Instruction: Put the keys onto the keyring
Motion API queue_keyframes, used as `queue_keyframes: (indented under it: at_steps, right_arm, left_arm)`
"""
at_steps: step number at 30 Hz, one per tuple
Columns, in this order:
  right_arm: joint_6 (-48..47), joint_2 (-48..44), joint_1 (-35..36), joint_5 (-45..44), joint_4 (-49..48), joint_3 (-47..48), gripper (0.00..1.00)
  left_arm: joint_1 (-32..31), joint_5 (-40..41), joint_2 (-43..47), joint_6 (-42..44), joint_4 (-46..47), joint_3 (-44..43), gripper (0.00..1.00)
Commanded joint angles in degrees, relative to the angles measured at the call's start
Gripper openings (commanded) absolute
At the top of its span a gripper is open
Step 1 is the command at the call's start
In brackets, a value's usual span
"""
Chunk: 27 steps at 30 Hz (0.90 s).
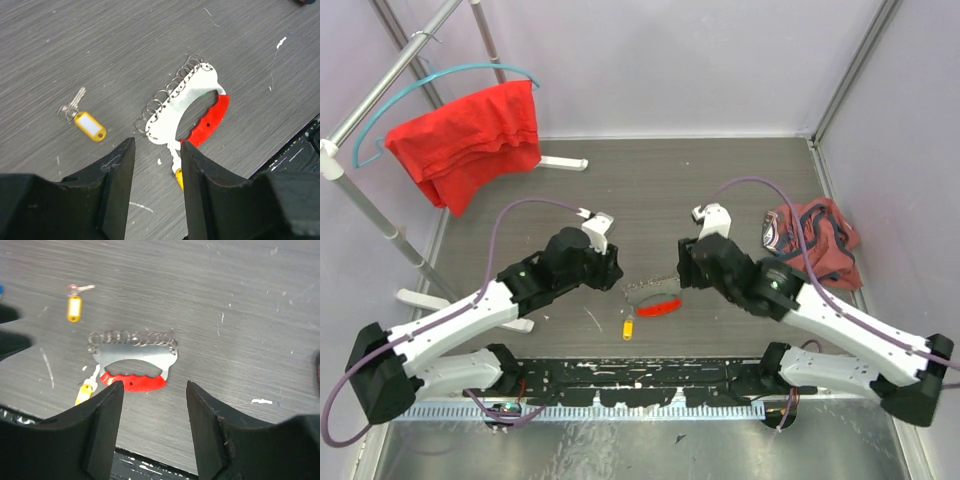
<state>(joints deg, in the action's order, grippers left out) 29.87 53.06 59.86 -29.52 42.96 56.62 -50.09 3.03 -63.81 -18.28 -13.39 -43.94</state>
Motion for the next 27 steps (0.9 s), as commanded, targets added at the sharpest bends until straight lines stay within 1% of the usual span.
queue_keyframes:
  at_steps: [1,2,4,8,13,16,18,24,27]
  right_arm:
    - [-4.66,4.18,-16.20,21.05,-7.14,-2.15,0.56]
    - [-5.44,5.96,-18.52,22.43,-8.44,-2.97,0.54]
    - [-7.16,11.32,-20.50,23.66,-9.59,-2.87,0.52]
    - [-8.90,23.28,-20.85,25.32,-12.65,-1.60,0.51]
    - [-9.91,32.37,-20.84,25.90,-13.92,-0.04,0.51]
    - [-9.92,35.12,-20.92,26.43,-15.08,-0.50,0.48]
    - [-10.07,36.48,-20.87,25.32,-15.27,-0.42,0.46]
    - [-10.81,39.54,-20.90,21.89,-16.09,0.16,0.33]
    - [-11.06,40.72,-20.87,20.89,-16.80,0.22,0.29]
  left_arm:
    - [1.71,2.32,5.90,-1.56,-4.07,0.56,0.50]
    - [2.31,2.17,6.82,-1.32,-5.22,0.27,0.50]
    - [3.28,1.17,8.16,-0.70,-7.05,-0.21,0.50]
    - [4.44,-0.27,10.25,0.32,-9.07,-0.43,0.50]
    - [5.04,-1.80,12.01,0.61,-9.12,0.25,0.50]
    - [5.37,-2.44,12.20,1.02,-9.01,0.60,0.50]
    - [5.53,-2.84,12.21,1.29,-8.90,0.75,0.50]
    - [5.99,-3.88,12.19,1.40,-7.94,1.32,0.49]
    - [6.09,-4.19,12.12,1.32,-7.59,1.41,0.49]
